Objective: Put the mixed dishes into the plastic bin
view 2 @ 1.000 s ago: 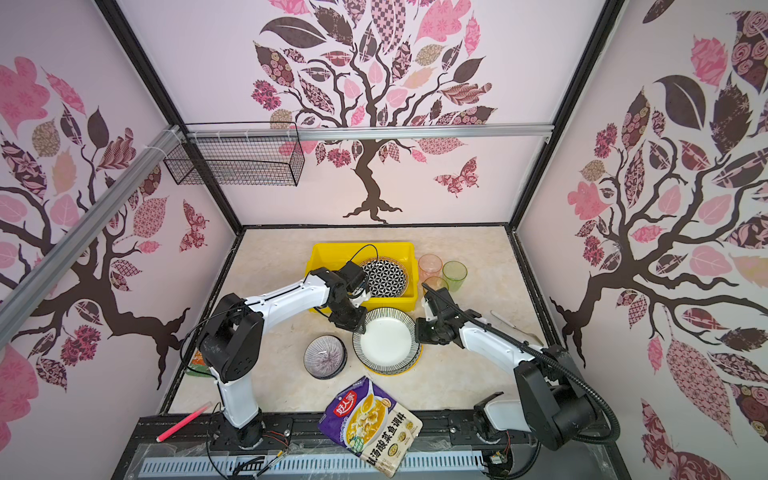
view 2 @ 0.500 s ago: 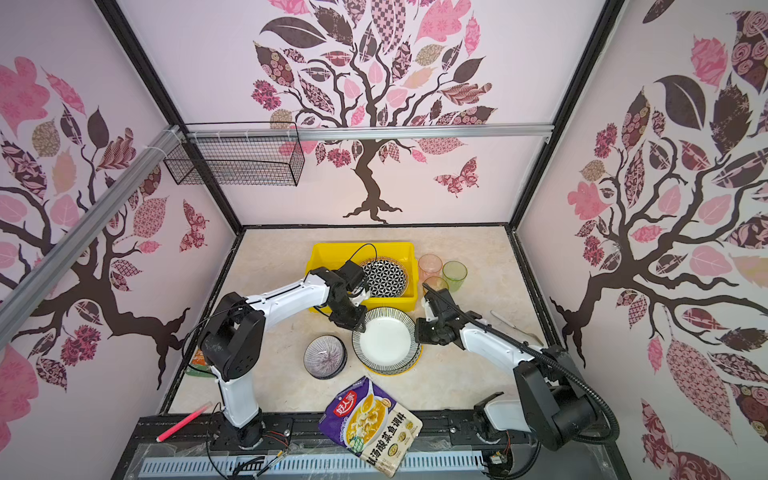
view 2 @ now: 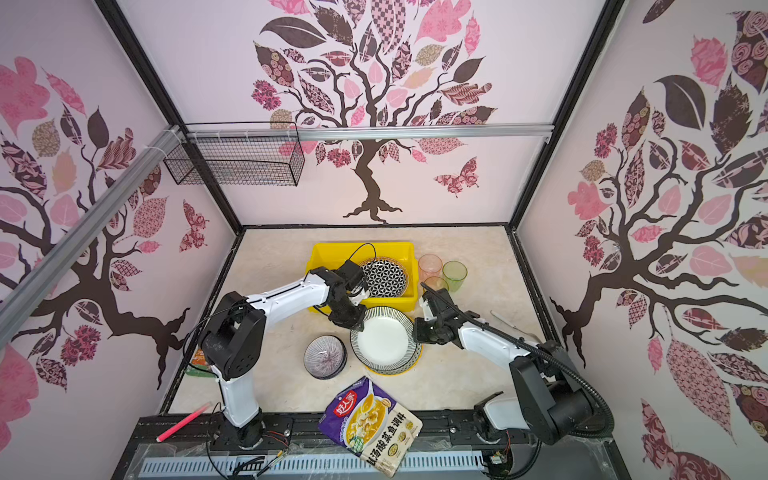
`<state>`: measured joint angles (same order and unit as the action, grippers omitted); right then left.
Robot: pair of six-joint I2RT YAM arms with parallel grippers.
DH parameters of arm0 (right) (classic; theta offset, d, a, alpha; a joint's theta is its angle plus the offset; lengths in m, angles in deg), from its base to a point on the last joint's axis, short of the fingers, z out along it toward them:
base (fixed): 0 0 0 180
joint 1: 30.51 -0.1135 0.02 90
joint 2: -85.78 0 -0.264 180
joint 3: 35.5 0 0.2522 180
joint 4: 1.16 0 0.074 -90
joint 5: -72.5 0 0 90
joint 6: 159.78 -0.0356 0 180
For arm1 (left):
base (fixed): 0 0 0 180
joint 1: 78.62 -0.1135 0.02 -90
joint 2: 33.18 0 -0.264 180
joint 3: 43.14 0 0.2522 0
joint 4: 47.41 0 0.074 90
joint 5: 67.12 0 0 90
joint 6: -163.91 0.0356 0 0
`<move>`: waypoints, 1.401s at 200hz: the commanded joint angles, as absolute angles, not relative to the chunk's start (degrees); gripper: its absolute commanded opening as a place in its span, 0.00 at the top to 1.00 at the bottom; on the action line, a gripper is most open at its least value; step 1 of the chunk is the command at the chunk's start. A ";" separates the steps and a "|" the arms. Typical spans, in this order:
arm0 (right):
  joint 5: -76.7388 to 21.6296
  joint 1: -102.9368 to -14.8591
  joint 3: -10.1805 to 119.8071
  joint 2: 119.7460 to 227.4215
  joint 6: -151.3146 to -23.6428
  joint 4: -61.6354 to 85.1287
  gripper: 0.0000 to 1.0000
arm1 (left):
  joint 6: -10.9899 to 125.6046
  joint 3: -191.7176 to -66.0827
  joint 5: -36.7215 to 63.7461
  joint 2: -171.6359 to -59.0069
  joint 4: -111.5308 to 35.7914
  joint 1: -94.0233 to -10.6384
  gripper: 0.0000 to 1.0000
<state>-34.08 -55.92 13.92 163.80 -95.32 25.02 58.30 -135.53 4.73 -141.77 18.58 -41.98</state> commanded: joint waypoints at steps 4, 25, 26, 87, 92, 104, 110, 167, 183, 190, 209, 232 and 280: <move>-31.75 -56.76 12.16 165.96 -95.71 29.86 1.00 | 58.53 -134.67 -1.64 -143.48 17.86 -40.18 0.84; -31.01 -56.79 12.49 165.77 -95.58 30.72 1.00 | 58.60 -134.68 -1.48 -143.48 17.99 -40.21 0.87; -30.98 -56.79 12.51 165.77 -95.60 30.76 1.00 | 58.57 -134.73 -1.47 -143.48 18.01 -40.21 0.87; -29.97 -56.74 13.46 164.82 -95.36 32.45 0.95 | 58.88 -134.51 -0.78 -142.87 17.99 -40.18 0.93; -29.92 -56.75 13.55 164.74 -95.36 32.67 0.95 | 58.97 -134.51 -0.64 -142.87 17.94 -40.21 0.93; -29.71 -56.75 13.76 164.49 -95.27 32.96 0.94 | 58.89 -134.47 -0.41 -142.70 17.88 -40.20 0.94; -29.66 -56.71 13.83 164.35 -95.27 33.06 0.94 | 58.88 -134.43 -0.36 -142.62 17.79 -40.20 0.95; -27.57 -56.77 14.81 163.52 -94.57 35.17 0.86 | 58.53 -134.07 -0.29 -141.90 16.81 -40.50 1.00; -27.26 -56.73 15.29 162.93 -94.40 35.66 0.85 | 58.49 -134.07 -0.38 -141.90 16.81 -40.65 1.00; -27.11 -56.78 15.50 162.81 -94.30 35.95 0.85 | 58.45 -134.15 -0.49 -141.98 16.72 -40.65 1.00; -26.29 -56.80 16.21 162.19 -93.96 36.92 0.84 | 58.36 -134.29 -0.67 -142.12 16.54 -40.63 1.00; -25.42 -56.75 16.80 161.54 -93.69 37.71 0.83 | 58.09 -134.51 -1.26 -142.34 16.32 -40.64 1.00; -26.69 -56.78 17.85 160.80 -93.58 37.34 0.77 | 58.07 -134.33 -1.64 -142.01 15.80 -40.65 1.00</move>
<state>-27.72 -56.49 15.82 162.12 -93.92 34.51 57.62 -135.53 -2.31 -141.71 16.11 -41.41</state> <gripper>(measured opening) 0.209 0.083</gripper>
